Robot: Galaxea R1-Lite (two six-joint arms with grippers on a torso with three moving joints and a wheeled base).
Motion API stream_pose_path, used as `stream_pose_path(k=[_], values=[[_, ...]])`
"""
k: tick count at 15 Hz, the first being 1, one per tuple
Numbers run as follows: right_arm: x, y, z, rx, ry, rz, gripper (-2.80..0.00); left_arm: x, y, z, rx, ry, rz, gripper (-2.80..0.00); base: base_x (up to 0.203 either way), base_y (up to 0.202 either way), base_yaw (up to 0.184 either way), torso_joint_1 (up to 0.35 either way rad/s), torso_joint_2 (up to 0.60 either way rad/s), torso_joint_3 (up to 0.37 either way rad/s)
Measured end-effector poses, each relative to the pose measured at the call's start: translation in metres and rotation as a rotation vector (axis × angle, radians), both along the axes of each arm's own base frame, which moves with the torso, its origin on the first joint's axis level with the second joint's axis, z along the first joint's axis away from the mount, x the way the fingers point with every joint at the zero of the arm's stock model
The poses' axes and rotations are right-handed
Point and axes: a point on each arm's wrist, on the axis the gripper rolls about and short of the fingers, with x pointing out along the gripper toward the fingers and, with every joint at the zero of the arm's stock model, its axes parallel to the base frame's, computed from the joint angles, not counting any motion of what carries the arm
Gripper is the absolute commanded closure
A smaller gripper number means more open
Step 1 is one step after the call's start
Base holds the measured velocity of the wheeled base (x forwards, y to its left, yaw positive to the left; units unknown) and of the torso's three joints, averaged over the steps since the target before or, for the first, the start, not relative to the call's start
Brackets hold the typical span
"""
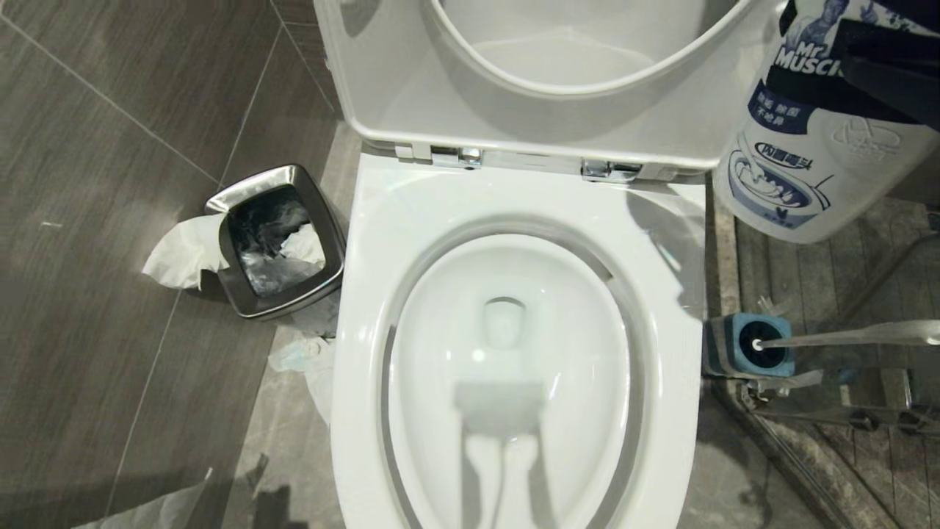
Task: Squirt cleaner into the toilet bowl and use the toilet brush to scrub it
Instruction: Pour in the cleaning agent
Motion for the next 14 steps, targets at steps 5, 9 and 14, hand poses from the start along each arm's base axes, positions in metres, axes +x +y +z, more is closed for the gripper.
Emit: stream_pose_path(k=[5, 9, 14], values=[[-0.008, 0.000, 0.014, 0.011, -0.056, 0.021, 0.00, 0.000, 0.000, 0.000, 0.000, 0.001, 0.000, 0.00, 0.000, 0.000, 0.000, 0.004, 0.00, 0.197], [-0.009, -0.001, 0.017, 0.023, -0.058, -0.007, 0.00, 0.000, 0.000, 0.000, 0.000, 0.001, 0.000, 0.00, 0.000, 0.000, 0.000, 0.001, 0.00, 0.205], [-0.008, -0.001, 0.016, 0.031, -0.047, -0.054, 0.00, 0.000, 0.000, 0.000, 0.000, 0.001, 0.000, 0.00, 0.000, 0.000, 0.000, 0.000, 0.00, 0.199]])
